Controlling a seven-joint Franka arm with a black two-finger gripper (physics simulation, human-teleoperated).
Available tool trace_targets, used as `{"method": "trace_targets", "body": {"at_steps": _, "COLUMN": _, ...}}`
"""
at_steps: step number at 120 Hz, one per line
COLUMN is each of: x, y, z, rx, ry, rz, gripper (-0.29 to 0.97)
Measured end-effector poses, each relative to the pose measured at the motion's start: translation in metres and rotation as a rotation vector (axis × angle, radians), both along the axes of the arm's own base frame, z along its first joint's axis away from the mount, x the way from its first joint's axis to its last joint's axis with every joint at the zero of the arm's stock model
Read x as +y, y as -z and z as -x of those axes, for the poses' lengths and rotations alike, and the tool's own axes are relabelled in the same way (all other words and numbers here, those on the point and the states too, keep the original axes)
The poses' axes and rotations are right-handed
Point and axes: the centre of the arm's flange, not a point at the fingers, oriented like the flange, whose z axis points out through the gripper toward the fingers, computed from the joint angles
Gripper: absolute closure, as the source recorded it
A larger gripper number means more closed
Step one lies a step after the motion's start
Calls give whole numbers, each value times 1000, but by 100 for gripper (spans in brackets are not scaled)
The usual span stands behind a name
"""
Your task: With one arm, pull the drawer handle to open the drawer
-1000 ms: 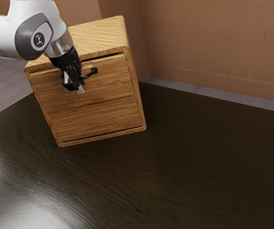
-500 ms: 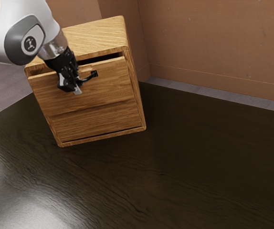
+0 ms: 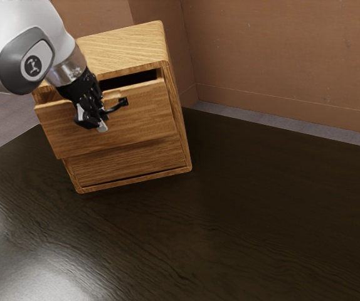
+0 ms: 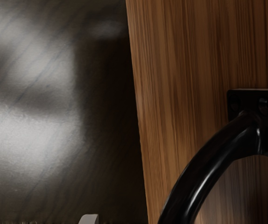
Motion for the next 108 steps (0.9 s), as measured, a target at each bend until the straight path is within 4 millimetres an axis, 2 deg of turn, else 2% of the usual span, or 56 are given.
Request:
{"method": "trace_targets", "body": {"at_steps": 66, "x": -14, "y": -3, "z": 27, "rx": -37, "ry": -28, "rz": 24, "gripper": 56}}
{"method": "trace_targets", "body": {"at_steps": 92, "x": -18, "y": -2, "z": 28, "rx": -50, "ry": -29, "rz": 26, "gripper": 56}}
{"method": "trace_targets", "body": {"at_steps": 108, "x": -22, "y": -3, "z": 36, "rx": -60, "ry": -29, "rz": 29, "gripper": 56}}
